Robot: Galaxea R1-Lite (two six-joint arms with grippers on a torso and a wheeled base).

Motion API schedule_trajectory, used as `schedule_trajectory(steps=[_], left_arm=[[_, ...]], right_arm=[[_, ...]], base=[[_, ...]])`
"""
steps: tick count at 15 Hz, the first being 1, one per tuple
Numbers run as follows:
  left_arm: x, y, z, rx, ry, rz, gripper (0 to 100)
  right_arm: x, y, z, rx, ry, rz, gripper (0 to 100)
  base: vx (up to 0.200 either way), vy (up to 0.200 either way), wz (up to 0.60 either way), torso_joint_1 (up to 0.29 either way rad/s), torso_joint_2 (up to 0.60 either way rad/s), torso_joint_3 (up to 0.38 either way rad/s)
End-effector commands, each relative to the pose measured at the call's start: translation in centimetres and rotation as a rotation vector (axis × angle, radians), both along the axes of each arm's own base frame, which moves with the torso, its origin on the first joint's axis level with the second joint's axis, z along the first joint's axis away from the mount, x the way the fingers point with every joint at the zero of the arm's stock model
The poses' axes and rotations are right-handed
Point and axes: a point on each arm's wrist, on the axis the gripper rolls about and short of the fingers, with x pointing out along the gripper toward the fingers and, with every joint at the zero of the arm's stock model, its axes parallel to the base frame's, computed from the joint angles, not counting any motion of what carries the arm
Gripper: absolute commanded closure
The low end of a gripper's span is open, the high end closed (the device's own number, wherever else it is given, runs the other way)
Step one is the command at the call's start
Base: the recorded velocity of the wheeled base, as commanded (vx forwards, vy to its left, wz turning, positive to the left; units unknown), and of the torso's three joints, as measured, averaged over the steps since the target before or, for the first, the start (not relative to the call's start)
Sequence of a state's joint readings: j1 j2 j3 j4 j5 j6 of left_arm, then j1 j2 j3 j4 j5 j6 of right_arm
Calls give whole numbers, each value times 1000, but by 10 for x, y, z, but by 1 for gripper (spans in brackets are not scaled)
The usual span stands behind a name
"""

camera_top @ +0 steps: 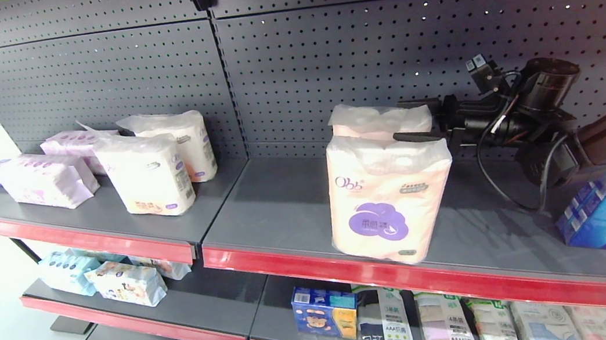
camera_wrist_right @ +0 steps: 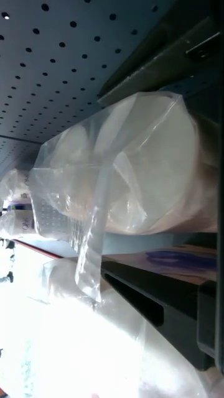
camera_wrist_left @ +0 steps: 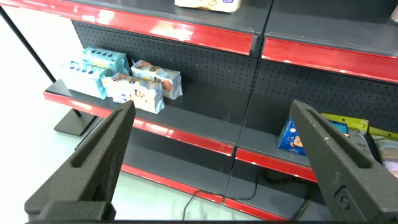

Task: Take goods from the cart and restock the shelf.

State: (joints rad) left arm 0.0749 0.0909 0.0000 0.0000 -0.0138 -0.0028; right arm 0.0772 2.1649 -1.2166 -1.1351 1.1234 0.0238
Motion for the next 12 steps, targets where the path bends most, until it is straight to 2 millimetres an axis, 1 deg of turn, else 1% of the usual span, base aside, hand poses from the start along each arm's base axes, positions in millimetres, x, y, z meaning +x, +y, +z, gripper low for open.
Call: schedule_trajectory(steps=[1,12], left_arm=[[0,0,0,0,0,0,0],[0,0,0,0,0,0,0]], right_arm=[[-1,-1,2,0,-4,-1,0],[-5,-1,12,5,-25,-2,0]], base=[[0,0,0,0,0,0],[0,0,0,0,0,0]])
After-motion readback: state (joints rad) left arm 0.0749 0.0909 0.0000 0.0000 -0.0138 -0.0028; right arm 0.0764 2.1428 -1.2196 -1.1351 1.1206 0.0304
